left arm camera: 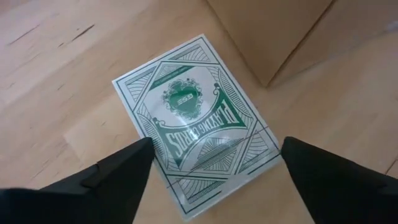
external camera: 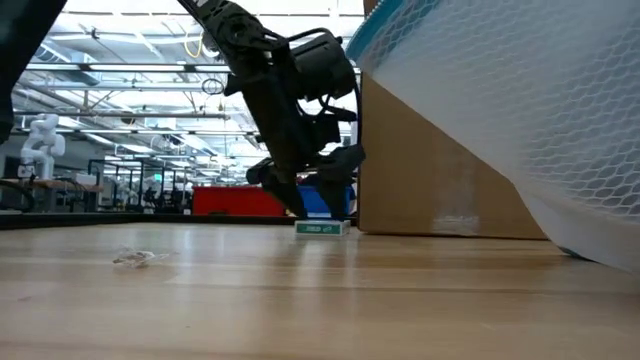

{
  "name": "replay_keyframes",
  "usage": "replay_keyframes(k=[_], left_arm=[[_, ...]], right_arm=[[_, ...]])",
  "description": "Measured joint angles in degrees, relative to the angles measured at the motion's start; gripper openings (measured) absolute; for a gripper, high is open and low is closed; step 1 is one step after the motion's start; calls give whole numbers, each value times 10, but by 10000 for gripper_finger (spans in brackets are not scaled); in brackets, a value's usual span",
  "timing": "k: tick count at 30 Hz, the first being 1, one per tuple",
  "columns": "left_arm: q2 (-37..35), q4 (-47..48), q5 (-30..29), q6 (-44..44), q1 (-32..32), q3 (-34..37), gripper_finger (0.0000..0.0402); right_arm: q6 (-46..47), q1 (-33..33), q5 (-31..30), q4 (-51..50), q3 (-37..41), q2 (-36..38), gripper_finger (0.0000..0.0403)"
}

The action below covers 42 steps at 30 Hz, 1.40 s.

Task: Unpack boxes
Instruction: Put the game card into the transparent zip bag

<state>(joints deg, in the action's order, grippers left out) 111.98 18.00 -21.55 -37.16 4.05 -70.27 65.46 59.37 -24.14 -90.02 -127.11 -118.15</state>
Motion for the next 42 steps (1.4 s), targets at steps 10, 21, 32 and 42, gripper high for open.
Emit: replay_keyframes(k=[10, 21, 32, 42], left_arm=[[7, 27, -9, -44, 0, -24, 396], [55, 29, -10, -76, 2, -27, 392], [37, 33, -2, -45, 3, -24, 308], [26, 118, 19, -11, -14, -48, 308]], right_arm=[[-1, 0, -1, 0, 0, 0, 0], [-12, 0, -12, 0, 0, 0, 0], [-11, 3, -14, 0, 0, 0, 0], [-10, 4, -14, 0, 0, 0, 0]])
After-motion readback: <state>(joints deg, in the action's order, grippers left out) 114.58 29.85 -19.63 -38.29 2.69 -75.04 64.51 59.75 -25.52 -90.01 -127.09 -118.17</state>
